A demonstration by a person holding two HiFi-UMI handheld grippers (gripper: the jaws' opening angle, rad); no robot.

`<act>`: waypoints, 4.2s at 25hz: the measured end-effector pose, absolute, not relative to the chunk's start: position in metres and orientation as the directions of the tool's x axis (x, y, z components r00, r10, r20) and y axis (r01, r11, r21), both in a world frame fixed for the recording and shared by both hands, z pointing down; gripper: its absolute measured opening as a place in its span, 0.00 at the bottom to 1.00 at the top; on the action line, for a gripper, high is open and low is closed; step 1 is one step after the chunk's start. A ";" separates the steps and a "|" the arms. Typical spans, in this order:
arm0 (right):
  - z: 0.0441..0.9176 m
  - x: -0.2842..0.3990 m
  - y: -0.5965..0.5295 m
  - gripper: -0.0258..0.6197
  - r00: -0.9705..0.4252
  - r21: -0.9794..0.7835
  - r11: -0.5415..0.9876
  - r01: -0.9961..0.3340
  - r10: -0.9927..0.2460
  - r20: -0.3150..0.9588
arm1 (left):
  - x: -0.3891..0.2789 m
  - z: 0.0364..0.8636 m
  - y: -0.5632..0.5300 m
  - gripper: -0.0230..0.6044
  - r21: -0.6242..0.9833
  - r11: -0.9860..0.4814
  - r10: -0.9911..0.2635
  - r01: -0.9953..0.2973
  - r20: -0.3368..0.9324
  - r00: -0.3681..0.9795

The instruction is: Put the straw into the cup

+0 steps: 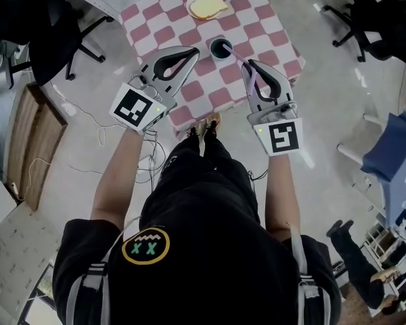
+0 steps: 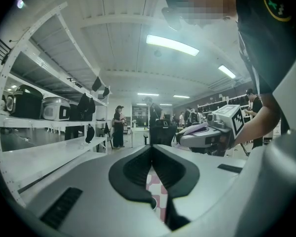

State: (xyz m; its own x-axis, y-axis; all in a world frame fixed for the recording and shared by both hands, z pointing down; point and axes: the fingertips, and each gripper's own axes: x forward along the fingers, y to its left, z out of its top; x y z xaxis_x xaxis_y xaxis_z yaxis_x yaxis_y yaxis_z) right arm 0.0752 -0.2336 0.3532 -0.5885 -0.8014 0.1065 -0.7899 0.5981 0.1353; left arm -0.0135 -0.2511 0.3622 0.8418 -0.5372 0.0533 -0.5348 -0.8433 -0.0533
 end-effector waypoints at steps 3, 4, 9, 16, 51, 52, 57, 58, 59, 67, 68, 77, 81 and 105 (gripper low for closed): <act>0.359 0.074 -0.239 0.13 -0.589 0.126 0.600 -0.790 -0.800 0.114 | -0.010 0.363 -0.255 0.07 -0.039 -0.841 -0.542 -0.540 0.054 0.839; 0.361 0.074 -0.240 0.13 -0.589 0.125 0.600 -0.790 -0.800 0.115 | -0.008 0.360 -0.256 0.07 -0.024 -0.839 -0.544 -0.543 0.052 0.838; 0.376 0.073 -0.247 0.13 -0.593 0.126 0.607 -0.785 -0.795 0.128 | -0.002 0.371 -0.262 0.07 -0.033 -0.844 -0.537 -0.536 0.051 0.842; 0.400 0.069 -0.259 0.13 -0.604 0.134 0.621 -0.772 -0.783 0.146 | 0.008 0.385 -0.276 0.07 0.000 -0.842 -0.539 -0.540 0.045 0.841; 0.533 0.073 -0.302 0.13 -0.589 0.073 0.635 -0.769 -0.749 0.304 | 0.036 0.500 -0.316 0.07 -0.006 -0.852 -0.520 -0.524 0.126 0.845; 0.536 0.073 -0.302 0.13 -0.586 0.068 0.634 -0.770 -0.746 0.316 | 0.036 0.503 -0.317 0.07 -0.003 -0.852 -0.520 -0.524 0.130 0.845; 0.547 0.072 -0.304 0.13 -0.586 0.065 0.635 -0.770 -0.743 0.325 | 0.039 0.516 -0.319 0.07 0.001 -0.852 -0.518 -0.523 0.138 0.844; 0.550 0.072 -0.304 0.13 -0.583 0.063 0.634 -0.770 -0.741 0.332 | 0.039 0.519 -0.320 0.07 0.001 -0.851 -0.520 -0.525 0.141 0.843; 0.554 0.072 -0.305 0.13 -0.580 0.061 0.633 -0.772 -0.740 0.342 | 0.039 0.522 -0.320 0.07 0.001 -0.850 -0.522 -0.527 0.144 0.841; 0.567 0.071 -0.306 0.13 -0.567 0.055 0.626 -0.778 -0.737 0.369 | 0.035 0.537 -0.320 0.07 -0.028 -0.862 -0.503 -0.506 0.170 0.847; 0.569 0.070 -0.307 0.13 -0.566 0.055 0.626 -0.778 -0.736 0.371 | 0.035 0.538 -0.320 0.07 -0.028 -0.863 -0.502 -0.505 0.171 0.848; 0.578 0.071 -0.308 0.13 -0.560 0.055 0.625 -0.779 -0.732 0.387 | 0.035 0.544 -0.321 0.07 -0.033 -0.863 -0.501 -0.504 0.179 0.847; 0.581 0.071 -0.306 0.13 -0.557 0.054 0.622 -0.781 -0.733 0.390 | 0.035 0.544 -0.319 0.07 -0.035 -0.863 -0.502 -0.504 0.179 0.846; 0.516 0.057 -0.293 0.34 -0.606 0.104 0.638 -0.763 -0.761 0.231 | 0.028 0.498 -0.296 0.07 -0.056 -0.867 -0.498 -0.496 0.139 0.856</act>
